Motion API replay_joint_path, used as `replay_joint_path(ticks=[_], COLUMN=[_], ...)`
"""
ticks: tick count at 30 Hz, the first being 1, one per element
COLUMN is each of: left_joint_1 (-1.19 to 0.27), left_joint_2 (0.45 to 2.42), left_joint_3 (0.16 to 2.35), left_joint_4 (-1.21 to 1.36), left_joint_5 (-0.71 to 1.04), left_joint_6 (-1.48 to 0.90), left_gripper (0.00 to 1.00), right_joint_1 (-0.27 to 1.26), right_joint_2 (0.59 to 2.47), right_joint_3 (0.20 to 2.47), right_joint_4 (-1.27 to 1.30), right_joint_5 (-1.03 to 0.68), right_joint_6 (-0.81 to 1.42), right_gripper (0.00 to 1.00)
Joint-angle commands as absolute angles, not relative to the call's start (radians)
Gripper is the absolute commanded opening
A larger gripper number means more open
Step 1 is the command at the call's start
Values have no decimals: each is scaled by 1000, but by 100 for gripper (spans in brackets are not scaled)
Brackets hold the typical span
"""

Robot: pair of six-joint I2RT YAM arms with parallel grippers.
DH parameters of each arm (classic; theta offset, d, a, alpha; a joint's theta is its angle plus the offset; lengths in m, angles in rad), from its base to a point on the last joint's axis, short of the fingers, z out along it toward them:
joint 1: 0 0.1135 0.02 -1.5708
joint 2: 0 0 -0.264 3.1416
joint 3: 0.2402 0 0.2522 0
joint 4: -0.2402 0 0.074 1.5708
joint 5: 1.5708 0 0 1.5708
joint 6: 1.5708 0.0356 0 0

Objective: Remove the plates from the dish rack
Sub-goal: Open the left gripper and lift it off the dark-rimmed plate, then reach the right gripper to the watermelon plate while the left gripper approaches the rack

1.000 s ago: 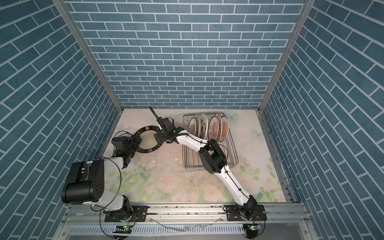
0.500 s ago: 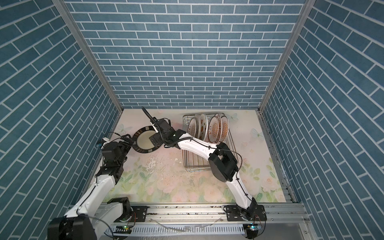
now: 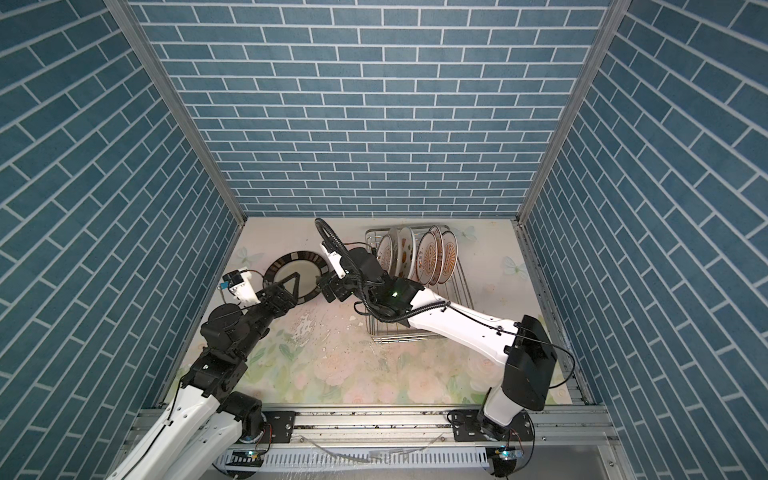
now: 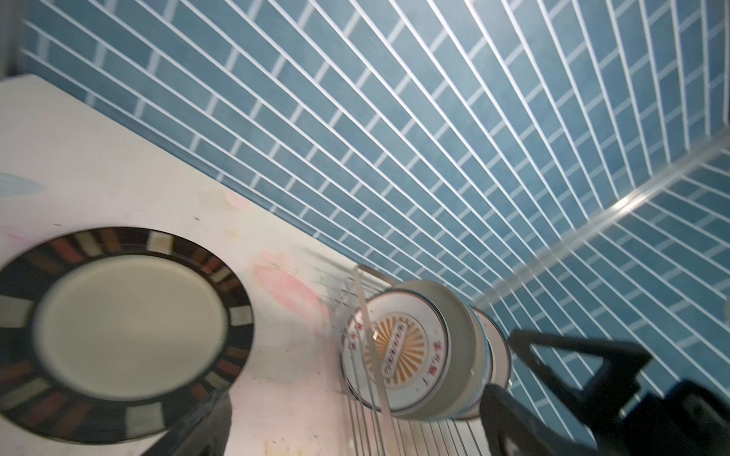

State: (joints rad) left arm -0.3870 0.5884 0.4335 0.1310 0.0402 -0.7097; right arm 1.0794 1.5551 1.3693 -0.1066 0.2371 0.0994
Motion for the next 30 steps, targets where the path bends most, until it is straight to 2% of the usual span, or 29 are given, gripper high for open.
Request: replay_joint_path(ticks=[1, 6, 8, 14, 23, 30], left_joint_1=[-471, -569, -605, -683, -785, -802], left_joint_2=[602, 607, 614, 715, 822, 885], left_joint_3=[435, 426, 399, 427, 450, 430], left_joint_4=[165, 206, 296, 371, 469, 598], left_joint_5=[72, 119, 168, 215, 198, 189], left_joint_6=[-643, -614, -601, -572, -522, -532], left_gripper=[100, 100, 100, 100, 100, 100], right_joint_1=[1081, 1081, 1079, 1075, 993, 873], right_joint_2=[1456, 1315, 1266, 1141, 1027, 1075], right_joint_3=[1303, 1198, 1175, 1089, 978, 1024], right_joint_4=[-172, -199, -230, -234, -164, -229], right_joint_5=[328, 413, 444, 504, 500, 385], right_joint_6=[119, 136, 151, 175, 242, 324], right_gripper=[99, 99, 99, 99, 99, 99])
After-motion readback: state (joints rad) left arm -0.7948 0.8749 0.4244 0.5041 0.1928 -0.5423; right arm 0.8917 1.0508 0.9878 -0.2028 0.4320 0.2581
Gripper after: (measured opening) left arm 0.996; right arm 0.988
